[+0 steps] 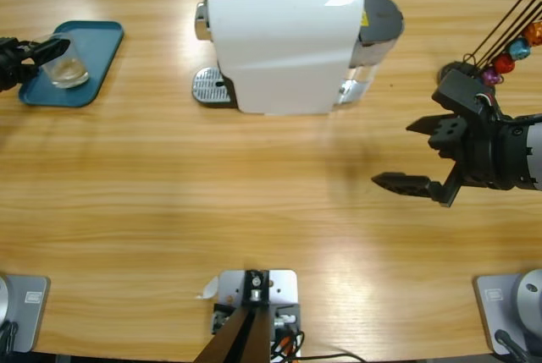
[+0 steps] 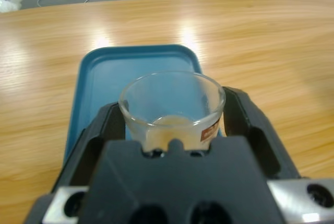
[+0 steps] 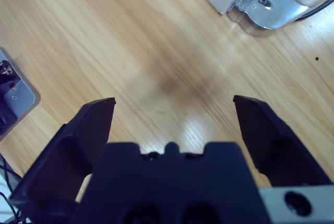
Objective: Pour coffee
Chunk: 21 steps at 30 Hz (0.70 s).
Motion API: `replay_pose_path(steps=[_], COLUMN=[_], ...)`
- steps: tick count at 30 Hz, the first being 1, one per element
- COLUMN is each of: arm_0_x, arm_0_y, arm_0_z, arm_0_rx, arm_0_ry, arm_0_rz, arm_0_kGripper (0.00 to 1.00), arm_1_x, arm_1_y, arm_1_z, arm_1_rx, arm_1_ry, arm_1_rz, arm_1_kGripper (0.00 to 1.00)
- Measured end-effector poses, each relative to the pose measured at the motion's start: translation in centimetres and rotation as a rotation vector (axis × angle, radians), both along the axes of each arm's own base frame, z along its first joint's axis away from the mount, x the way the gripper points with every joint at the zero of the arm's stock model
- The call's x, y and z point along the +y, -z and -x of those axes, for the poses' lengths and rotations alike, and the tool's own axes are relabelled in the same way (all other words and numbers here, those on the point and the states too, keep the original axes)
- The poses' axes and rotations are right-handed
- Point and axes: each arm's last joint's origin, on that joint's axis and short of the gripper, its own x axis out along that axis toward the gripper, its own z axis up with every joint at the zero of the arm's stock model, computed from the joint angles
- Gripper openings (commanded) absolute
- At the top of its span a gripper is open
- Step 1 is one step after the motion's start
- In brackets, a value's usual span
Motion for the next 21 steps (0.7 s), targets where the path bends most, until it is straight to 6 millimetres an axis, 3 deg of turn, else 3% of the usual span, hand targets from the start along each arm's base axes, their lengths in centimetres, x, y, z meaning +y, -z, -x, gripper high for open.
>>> replay_pose_path(steps=[1, 5, 6, 13, 21], arm_0_x=[0.1, 0.1, 0.1, -0.2, -0.8], arm_0_y=[0.0, 0.0, 0.0, 0.2, 0.8], arm_0_z=[0.0, 0.0, 0.0, 0.3, 2.6], arm_0_rx=[0.0, 0.001, 0.001, 0.014, 0.081], arm_0_ry=[-0.005, -0.008, -0.008, -0.001, -0.008], arm_0_rz=[-0.001, -0.002, -0.002, -0.001, -0.004], arm_0_kGripper=[0.26, 0.917, 0.982, 0.991, 0.991], arm_1_x=[0.0, 0.0, 0.0, 0.0, 0.0], arm_1_y=[0.0, 0.0, 0.0, 0.0, 0.0], arm_1_z=[0.0, 0.0, 0.0, 0.0, 0.0], arm_1_rx=[0.0, 0.0, 0.0, 0.0, 0.0], arm_1_ry=[0.0, 0.0, 0.0, 0.0, 0.0], arm_1_rz=[0.0, 0.0, 0.0, 0.0, 0.0], arm_1_kGripper=[1.0, 1.0, 1.0, 1.0, 1.0])
